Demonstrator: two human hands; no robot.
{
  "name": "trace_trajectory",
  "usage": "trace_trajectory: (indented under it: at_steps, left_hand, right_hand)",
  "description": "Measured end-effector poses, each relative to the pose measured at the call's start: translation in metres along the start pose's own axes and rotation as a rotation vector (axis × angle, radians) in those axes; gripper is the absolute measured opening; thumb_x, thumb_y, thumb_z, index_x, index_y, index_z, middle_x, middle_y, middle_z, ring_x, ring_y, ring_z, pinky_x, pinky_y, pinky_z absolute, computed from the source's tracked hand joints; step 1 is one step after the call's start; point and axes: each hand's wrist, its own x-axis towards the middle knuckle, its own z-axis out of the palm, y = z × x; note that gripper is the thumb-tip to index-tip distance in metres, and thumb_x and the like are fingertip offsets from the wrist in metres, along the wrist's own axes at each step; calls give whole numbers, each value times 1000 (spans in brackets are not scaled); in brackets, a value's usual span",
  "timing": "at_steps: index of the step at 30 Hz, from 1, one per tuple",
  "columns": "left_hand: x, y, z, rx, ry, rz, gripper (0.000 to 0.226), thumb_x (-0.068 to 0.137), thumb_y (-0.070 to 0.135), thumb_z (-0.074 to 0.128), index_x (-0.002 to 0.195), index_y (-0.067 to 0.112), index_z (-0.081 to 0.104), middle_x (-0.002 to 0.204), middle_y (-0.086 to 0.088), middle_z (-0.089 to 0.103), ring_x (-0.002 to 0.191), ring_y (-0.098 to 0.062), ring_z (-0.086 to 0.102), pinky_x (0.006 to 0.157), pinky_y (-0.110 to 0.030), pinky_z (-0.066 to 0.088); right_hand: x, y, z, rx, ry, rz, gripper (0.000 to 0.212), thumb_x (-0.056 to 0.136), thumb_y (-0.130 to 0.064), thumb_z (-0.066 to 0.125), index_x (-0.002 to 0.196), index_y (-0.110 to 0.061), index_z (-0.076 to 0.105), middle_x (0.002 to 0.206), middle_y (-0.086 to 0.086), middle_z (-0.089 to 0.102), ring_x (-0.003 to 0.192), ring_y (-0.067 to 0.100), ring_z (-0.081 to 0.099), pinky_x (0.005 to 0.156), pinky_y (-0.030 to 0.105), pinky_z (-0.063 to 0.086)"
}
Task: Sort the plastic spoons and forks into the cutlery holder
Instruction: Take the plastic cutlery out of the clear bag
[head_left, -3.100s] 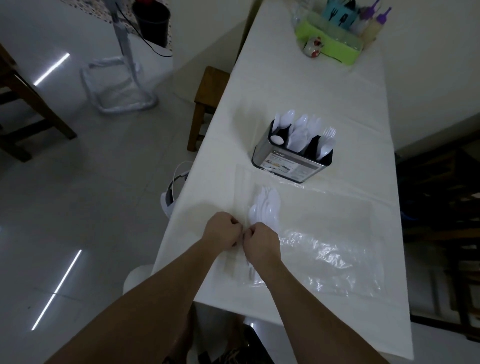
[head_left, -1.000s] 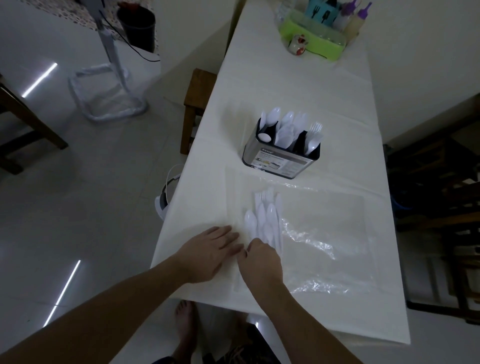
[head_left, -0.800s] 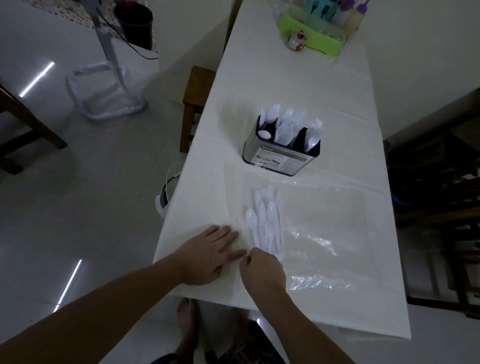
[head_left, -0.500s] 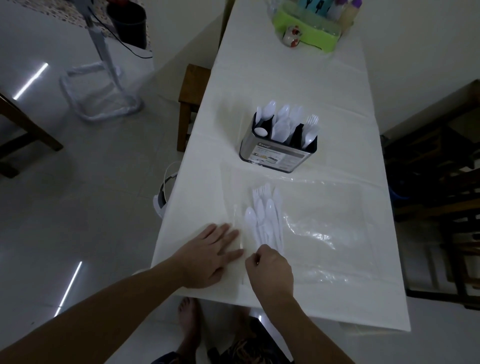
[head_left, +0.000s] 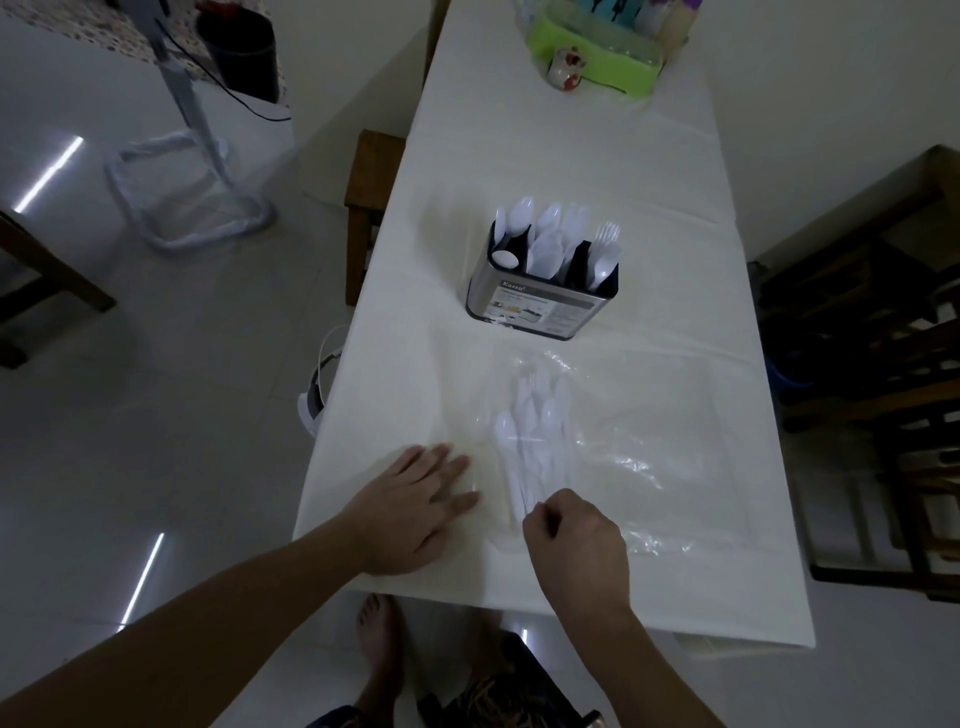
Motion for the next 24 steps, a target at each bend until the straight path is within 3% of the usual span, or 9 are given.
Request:
trace_trajectory:
  at_steps: [3, 6, 10, 15, 19, 21, 24]
  left_hand:
    - [5, 10, -5, -75, 79, -74, 47, 99, 45, 32, 135, 29, 57, 147, -9, 49, 137, -32, 41, 115, -47, 26]
    - [16, 11, -10, -68, 186, -103, 45, 99, 41, 34, 126, 23, 66, 136, -4, 60, 130, -26, 51, 111, -41, 33]
    - [35, 0, -16, -5, 171, -134, 48, 95, 38, 35, 125, 16, 65, 129, -2, 64, 127, -27, 53, 106, -43, 42]
    - [45, -7, -13, -13, 188, -238, 40, 85, 30, 57, 121, 14, 64, 117, -3, 64, 116, -29, 57, 98, -41, 48]
    - [54, 2, -20, -133, 230, -390, 45, 87, 26, 52, 130, 16, 59, 108, 0, 67, 102, -26, 58, 85, -38, 51]
    - [61, 8, -26, -254, 277, -502, 41, 92, 25, 49, 132, 19, 59, 97, 1, 70, 94, -24, 56, 79, -36, 50]
    - [67, 10, -32, -430, 304, -592, 41, 98, 26, 42, 138, 20, 53, 92, -2, 70, 92, -23, 54, 82, -35, 50]
  right_hand:
    - [0, -1, 5, 6, -4, -17, 25, 89, -28, 52, 68, -19, 45, 56, -4, 46, 52, 18, 46, 50, 28, 35]
    - [0, -3, 8, -3, -32, -41, 22, 89, -29, 52, 69, -20, 48, 58, -4, 50, 53, 18, 50, 50, 28, 39]
    - [-1, -5, 10, -47, -51, -86, 21, 87, -29, 52, 69, -20, 47, 58, -4, 49, 53, 18, 50, 49, 26, 38]
    - [-1, -7, 10, -69, -62, -118, 20, 84, -26, 52, 67, -18, 43, 59, -2, 44, 52, 20, 44, 48, 27, 31]
    - [-3, -2, 11, -59, -57, -116, 21, 84, -26, 51, 67, -18, 42, 57, -2, 43, 50, 19, 43, 45, 25, 26]
    - [-1, -1, 11, -104, -95, -121, 19, 87, -29, 48, 71, -18, 46, 62, -3, 47, 55, 19, 49, 48, 26, 31]
    - [7, -13, 7, -165, -168, -141, 27, 92, -42, 43, 83, -20, 55, 74, -5, 58, 65, 16, 59, 59, 27, 47]
